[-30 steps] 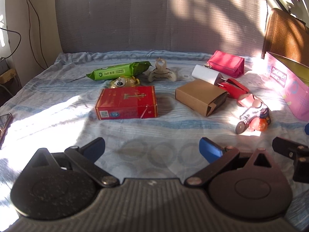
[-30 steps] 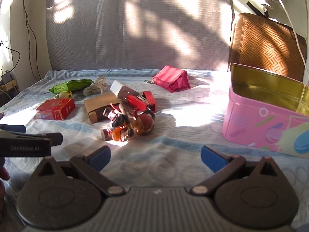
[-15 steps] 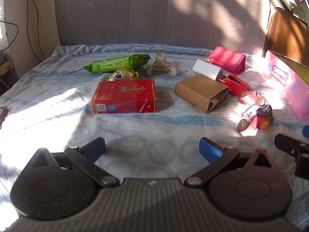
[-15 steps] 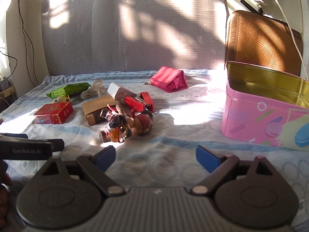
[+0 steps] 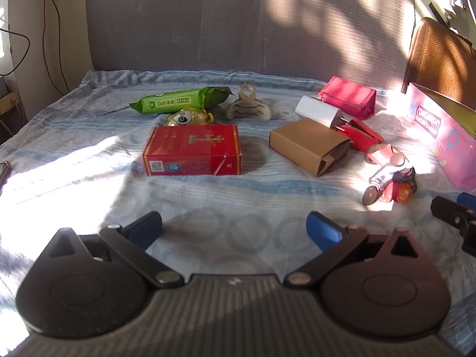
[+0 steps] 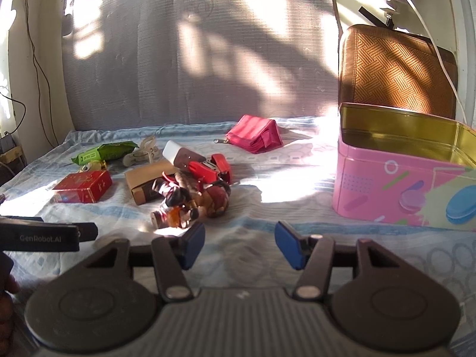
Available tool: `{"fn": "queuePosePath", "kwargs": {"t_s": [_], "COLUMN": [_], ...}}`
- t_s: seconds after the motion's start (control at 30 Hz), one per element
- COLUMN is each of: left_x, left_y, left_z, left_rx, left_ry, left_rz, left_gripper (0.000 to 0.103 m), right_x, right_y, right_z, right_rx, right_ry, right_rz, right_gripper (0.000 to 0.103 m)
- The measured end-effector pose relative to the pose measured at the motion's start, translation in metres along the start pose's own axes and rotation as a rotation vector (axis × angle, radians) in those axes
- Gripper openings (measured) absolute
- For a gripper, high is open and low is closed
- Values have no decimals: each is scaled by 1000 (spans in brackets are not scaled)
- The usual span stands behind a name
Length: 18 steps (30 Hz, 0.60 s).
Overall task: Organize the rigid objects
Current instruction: 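Lower the right tool onto the red-and-brown toy figure and close it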
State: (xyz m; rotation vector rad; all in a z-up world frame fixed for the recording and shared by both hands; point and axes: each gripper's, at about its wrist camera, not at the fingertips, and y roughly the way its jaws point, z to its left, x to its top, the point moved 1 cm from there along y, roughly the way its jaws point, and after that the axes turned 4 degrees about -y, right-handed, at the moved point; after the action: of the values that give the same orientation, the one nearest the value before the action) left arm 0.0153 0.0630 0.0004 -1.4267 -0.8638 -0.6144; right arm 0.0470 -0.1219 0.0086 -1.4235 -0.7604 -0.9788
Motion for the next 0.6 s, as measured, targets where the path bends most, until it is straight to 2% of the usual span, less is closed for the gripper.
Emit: {"fn": "queuePosePath", "kwargs": {"t_s": [0.17,0.27,0.33,0.47,0.53,0.6], "left_x": [-1,2,11,41,50,55], "left_y": [-2,-12,-25,-47,-53,-53], "left_z": [0,6,15,28,30,28], "left_rx": [-6,-25,-49,-102,-138,-194], "left_ry": [1,7,2,-26,-39,-57], "left_rz": [-3,-31,-83,-175,-200,-190], "left_gripper": [103,99,98,98,98,95], "right_x": [2,19,48,109,120,112], "right_y": [-2,-13,-31,-68,-67,-50], "right_z": [2,-3,-5,-13,-11,-4], "right_rx": [2,122,161,180,197,190], "right_ry": [-8,49,29,0,1,-19], "right_rz": [18,75,23,-182,-216,-179], "right_gripper": [54,53,53,53,53,53]}}
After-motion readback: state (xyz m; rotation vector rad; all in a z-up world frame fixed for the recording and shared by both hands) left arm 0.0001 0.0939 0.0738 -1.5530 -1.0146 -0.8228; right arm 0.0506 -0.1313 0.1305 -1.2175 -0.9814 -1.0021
